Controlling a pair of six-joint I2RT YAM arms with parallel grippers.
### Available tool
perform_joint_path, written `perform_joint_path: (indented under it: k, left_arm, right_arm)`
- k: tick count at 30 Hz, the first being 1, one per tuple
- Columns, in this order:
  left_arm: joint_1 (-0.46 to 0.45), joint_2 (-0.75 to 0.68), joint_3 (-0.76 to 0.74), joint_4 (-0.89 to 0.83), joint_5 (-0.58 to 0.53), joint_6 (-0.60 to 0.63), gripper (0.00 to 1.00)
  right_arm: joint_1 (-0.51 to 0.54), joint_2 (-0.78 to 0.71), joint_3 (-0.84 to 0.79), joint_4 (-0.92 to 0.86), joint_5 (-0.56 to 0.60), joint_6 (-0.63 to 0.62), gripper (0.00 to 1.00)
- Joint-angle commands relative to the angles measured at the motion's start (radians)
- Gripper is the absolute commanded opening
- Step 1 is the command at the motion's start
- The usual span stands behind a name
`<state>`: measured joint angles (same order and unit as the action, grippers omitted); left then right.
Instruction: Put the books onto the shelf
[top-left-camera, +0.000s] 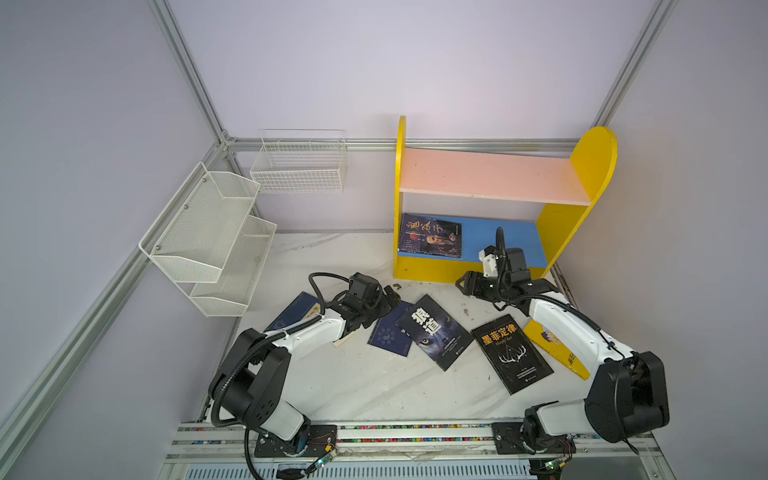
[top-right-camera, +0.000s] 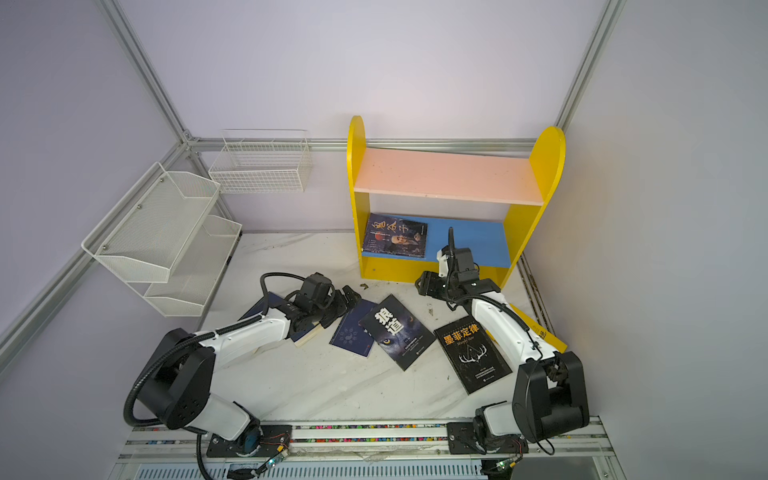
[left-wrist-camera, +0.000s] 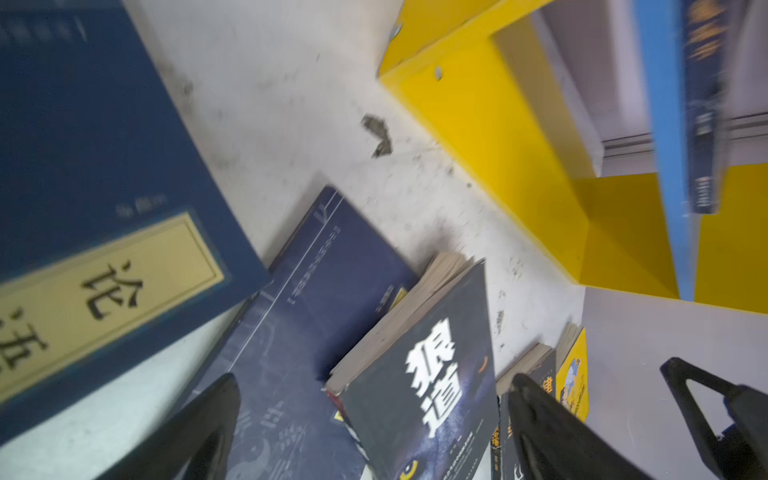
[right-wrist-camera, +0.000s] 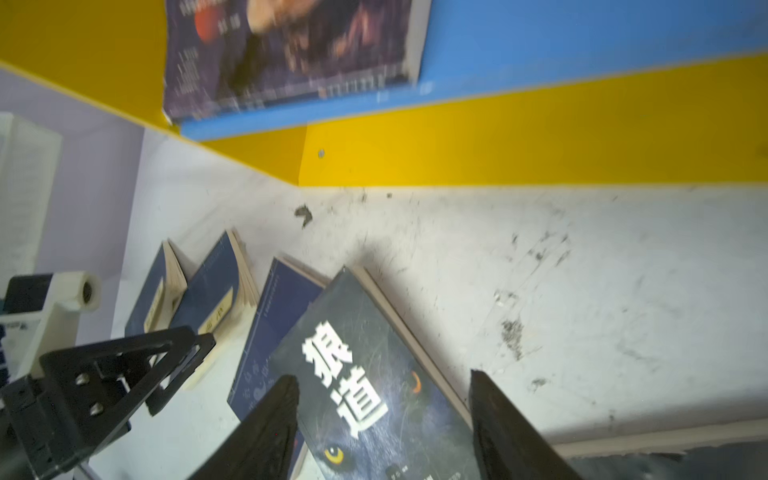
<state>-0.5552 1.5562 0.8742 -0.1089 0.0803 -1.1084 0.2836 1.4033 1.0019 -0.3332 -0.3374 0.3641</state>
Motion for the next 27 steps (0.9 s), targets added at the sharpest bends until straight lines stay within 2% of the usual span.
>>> perform_joint_path:
  k: [1, 7, 10, 13, 17, 21, 24, 27]
  left_arm:
    - [-0.044, 0.029, -0.066, 0.171, 0.058, -0.143, 0.98]
    - [-0.13, 0.118, -0.088, 0.282, 0.001, -0.256, 0.96]
    - [-0.164, 0.146, -0.099, 0.316, -0.058, -0.308, 0.96]
    - [-0.184, 0.203, -0.108, 0.427, -0.061, -0.374, 0.94]
    - [-0.211, 0.271, -0.118, 0.667, -0.076, -0.4, 0.83]
    - [-0.216, 0.272, -0.141, 0.859, -0.098, -0.375, 0.73]
    - [-0.215, 0.246, -0.147, 0.914, -0.111, -0.338, 0.65]
    - [-0.216, 0.228, -0.139, 0.9, -0.107, -0.327, 0.54]
  right_arm:
    - [0.025, 0.014, -0.088, 0.124, -0.028, 0.048, 0.66]
    - [0.03, 0.127, -0.187, 0.256, -0.011, 0.07, 0.57]
    - [0.033, 0.207, -0.197, 0.287, -0.045, 0.067, 0.53]
    - [0.041, 0.258, -0.212, 0.314, -0.087, 0.062, 0.5]
    - [0.049, 0.309, -0.239, 0.333, -0.12, 0.049, 0.48]
    - [0.053, 0.328, -0.253, 0.337, -0.126, 0.042, 0.47]
    - [0.052, 0.338, -0.245, 0.336, -0.127, 0.034, 0.47]
    - [0.053, 0.348, -0.223, 0.329, -0.126, 0.029, 0.47]
